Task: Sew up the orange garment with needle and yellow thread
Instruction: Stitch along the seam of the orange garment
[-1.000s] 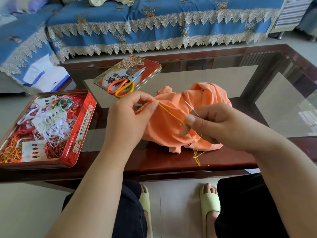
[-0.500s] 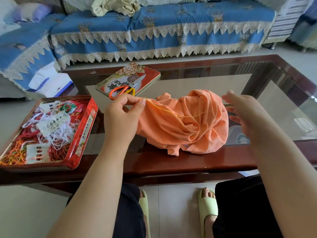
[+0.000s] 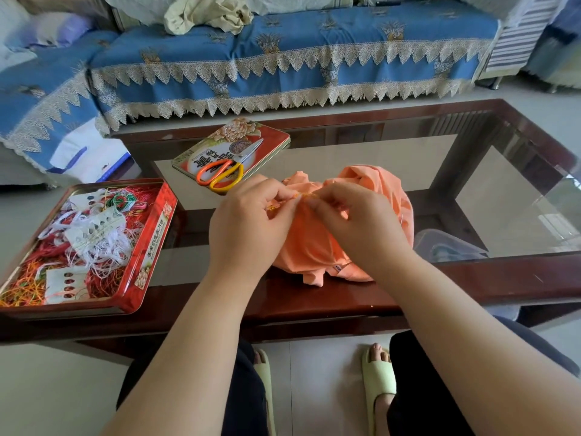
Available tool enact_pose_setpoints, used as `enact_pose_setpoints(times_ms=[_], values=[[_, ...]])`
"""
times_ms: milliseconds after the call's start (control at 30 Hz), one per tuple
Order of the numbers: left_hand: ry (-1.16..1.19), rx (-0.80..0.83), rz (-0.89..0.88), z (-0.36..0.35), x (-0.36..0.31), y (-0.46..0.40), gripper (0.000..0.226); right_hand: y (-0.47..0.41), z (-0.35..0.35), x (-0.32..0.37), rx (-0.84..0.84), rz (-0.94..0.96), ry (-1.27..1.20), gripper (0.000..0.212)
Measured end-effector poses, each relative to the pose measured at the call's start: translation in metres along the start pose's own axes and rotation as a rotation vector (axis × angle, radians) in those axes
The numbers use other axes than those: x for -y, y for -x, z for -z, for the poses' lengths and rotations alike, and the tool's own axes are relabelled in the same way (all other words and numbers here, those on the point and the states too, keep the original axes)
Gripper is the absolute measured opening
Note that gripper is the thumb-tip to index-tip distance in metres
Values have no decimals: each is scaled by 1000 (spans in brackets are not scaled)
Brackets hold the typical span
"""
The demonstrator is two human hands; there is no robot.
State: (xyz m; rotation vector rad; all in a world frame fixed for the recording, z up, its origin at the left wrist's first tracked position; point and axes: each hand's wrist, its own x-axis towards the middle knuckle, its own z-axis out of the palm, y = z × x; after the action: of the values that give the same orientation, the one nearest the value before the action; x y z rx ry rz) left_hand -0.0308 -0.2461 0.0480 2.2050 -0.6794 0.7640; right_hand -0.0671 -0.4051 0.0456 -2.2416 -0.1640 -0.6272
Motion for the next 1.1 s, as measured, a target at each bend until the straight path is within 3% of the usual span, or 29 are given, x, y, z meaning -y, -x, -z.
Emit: enact_pose_setpoints(times_ms=[167, 300, 500, 667, 1100], values=[[-25, 57, 65, -3, 4, 0, 11, -5, 25, -1, 129, -261, -347, 27], [-24, 97, 159, -4, 8, -1, 14, -11, 44, -7, 133, -456, -738, 33], [-38, 132, 332, -4, 18, -5, 10, -22, 74, -36, 49, -495, -1136, 30], [-61, 162, 501, -7, 31, -6, 7, -24, 88, -56, -8, -534, -1265, 42], [-92, 320, 770, -17, 45, -10, 14, -23, 85, -74, -295, -679, -1753, 30]])
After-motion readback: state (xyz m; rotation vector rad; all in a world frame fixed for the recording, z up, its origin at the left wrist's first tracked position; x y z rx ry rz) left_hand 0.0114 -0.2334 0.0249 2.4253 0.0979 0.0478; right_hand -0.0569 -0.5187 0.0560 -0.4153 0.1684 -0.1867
